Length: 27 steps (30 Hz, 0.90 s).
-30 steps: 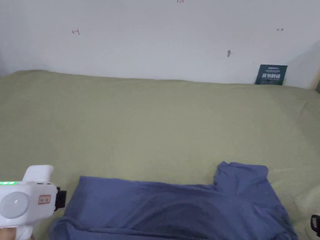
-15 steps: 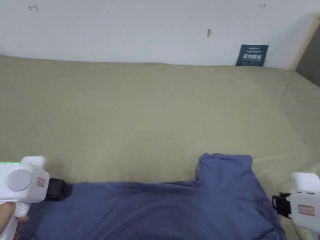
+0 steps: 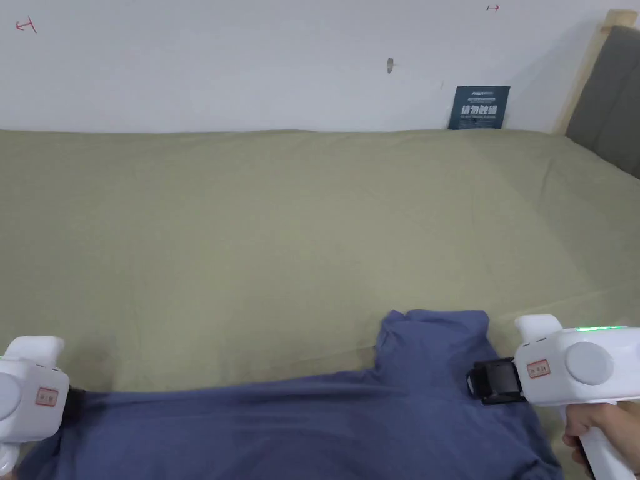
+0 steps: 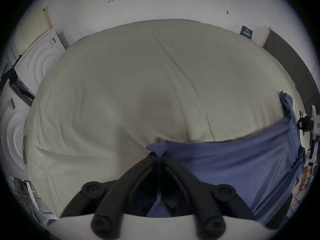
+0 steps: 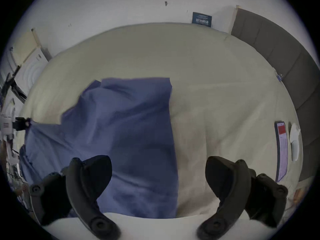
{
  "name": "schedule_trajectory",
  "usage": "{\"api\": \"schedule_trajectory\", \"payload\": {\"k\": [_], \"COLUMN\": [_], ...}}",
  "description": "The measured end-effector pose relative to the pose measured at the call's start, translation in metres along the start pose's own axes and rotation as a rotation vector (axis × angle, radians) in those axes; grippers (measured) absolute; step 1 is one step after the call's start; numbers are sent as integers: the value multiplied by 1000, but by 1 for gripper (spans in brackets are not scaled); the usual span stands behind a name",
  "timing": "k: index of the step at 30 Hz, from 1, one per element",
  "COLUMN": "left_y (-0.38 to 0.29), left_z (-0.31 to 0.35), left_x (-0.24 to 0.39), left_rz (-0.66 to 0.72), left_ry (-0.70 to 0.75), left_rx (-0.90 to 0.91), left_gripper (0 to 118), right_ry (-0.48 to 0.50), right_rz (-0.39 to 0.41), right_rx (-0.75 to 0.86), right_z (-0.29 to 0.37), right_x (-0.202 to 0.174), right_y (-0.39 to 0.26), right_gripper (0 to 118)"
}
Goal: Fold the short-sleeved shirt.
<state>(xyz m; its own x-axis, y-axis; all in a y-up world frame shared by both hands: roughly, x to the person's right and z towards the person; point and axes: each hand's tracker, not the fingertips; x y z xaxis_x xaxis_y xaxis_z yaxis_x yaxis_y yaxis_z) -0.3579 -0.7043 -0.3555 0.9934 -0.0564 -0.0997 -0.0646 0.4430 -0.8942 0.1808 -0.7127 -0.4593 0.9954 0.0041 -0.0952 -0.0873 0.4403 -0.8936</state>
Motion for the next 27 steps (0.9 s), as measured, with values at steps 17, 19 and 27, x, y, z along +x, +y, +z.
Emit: {"api": "schedule_trajectory", "payload": {"k": [17,19,27], "left_y": [-39,-57,-159], "left_z": [96,119,174], "left_x": [-37,-44,-54], "left_rz": [88,93,73], "left_ry": [-91,-111,-125], "left_rx": [147,178,277], "left_gripper": [2,2,2], "right_ry": [93,112,127], "right_rz": [7,3,37], "right_rx": [219,246,317], "right_z": [132,157,217], "right_x": [-7,-3,-6], "right_y": [-50,-67,-163], "right_gripper": [0,0,0]}}
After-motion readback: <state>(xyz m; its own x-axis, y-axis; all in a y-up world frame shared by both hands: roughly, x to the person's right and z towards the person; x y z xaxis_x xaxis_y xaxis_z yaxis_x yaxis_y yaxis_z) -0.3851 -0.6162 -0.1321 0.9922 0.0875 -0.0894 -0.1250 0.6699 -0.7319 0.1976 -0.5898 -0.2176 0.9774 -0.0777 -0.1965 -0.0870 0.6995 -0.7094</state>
